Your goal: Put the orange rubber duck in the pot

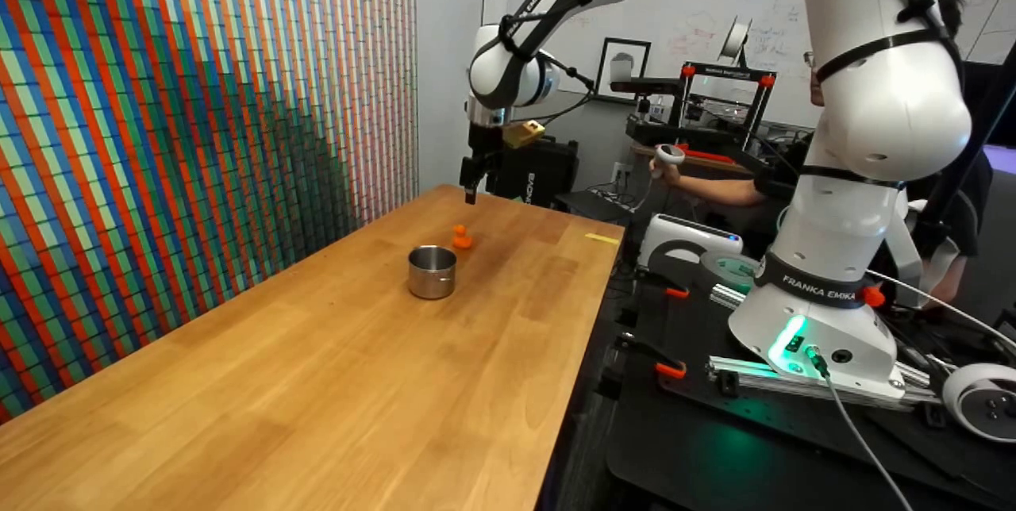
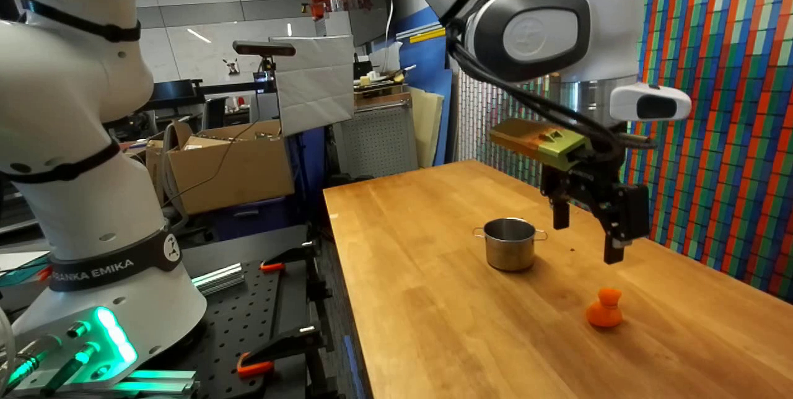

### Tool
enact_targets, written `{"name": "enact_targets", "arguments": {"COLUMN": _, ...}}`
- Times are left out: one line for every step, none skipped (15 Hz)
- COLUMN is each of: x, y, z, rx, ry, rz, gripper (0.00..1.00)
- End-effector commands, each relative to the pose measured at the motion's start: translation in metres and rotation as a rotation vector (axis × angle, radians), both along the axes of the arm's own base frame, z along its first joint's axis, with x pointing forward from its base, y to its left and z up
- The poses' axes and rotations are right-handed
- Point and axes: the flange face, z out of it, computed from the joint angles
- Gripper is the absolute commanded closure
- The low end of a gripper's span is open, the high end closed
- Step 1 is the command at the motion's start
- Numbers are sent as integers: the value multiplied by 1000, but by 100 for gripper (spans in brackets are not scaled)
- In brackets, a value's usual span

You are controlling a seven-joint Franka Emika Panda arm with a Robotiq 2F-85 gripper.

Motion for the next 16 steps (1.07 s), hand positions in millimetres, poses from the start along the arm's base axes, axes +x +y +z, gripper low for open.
{"name": "enact_targets", "arguments": {"x": 23, "y": -8, "z": -32, "rx": -24, "ry": -10, "rz": -21, "gripper": 0}}
{"name": "enact_targets", "arguments": {"x": 27, "y": -9, "z": -42, "rx": -27, "ry": -8, "rz": -23, "gripper": 0}}
{"name": "enact_targets", "arguments": {"x": 29, "y": -10, "z": -50, "rx": -31, "ry": -5, "rz": -23, "gripper": 0}}
{"name": "enact_targets", "arguments": {"x": 33, "y": -9, "z": -58, "rx": -32, "ry": -4, "rz": -22, "gripper": 0}}
{"name": "enact_targets", "arguments": {"x": 36, "y": -9, "z": -67, "rx": -37, "ry": -4, "rz": -20, "gripper": 0}}
{"name": "enact_targets", "arguments": {"x": 38, "y": -7, "z": -76, "rx": -44, "ry": -6, "rz": -13, "gripper": 0}}
{"name": "enact_targets", "arguments": {"x": 40, "y": -4, "z": -83, "rx": -50, "ry": -11, "rz": -3, "gripper": 0}}
{"name": "enact_targets", "arguments": {"x": 43, "y": -1, "z": -91, "rx": -53, "ry": -16, "rz": 4, "gripper": 0}}
{"name": "enact_targets", "arguments": {"x": 44, "y": 2, "z": -99, "rx": -50, "ry": -16, "rz": 12, "gripper": 25}}
{"name": "enact_targets", "arguments": {"x": 45, "y": 5, "z": -106, "rx": -45, "ry": -16, "rz": 13, "gripper": 25}}
{"name": "enact_targets", "arguments": {"x": 46, "y": 9, "z": -112, "rx": -41, "ry": -19, "rz": 18, "gripper": 34}}
{"name": "enact_targets", "arguments": {"x": 47, "y": 11, "z": -118, "rx": -39, "ry": -19, "rz": 22, "gripper": 42}}
{"name": "enact_targets", "arguments": {"x": 49, "y": 14, "z": -121, "rx": -38, "ry": -22, "rz": 26, "gripper": 49}}
{"name": "enact_targets", "arguments": {"x": 49, "y": 14, "z": -125, "rx": -37, "ry": -20, "rz": 26, "gripper": 58}}
{"name": "enact_targets", "arguments": {"x": 49, "y": 13, "z": -126, "rx": -41, "ry": -19, "rz": 29, "gripper": 65}}
{"name": "enact_targets", "arguments": {"x": 51, "y": 13, "z": -125, "rx": -43, "ry": -21, "rz": 31, "gripper": 73}}
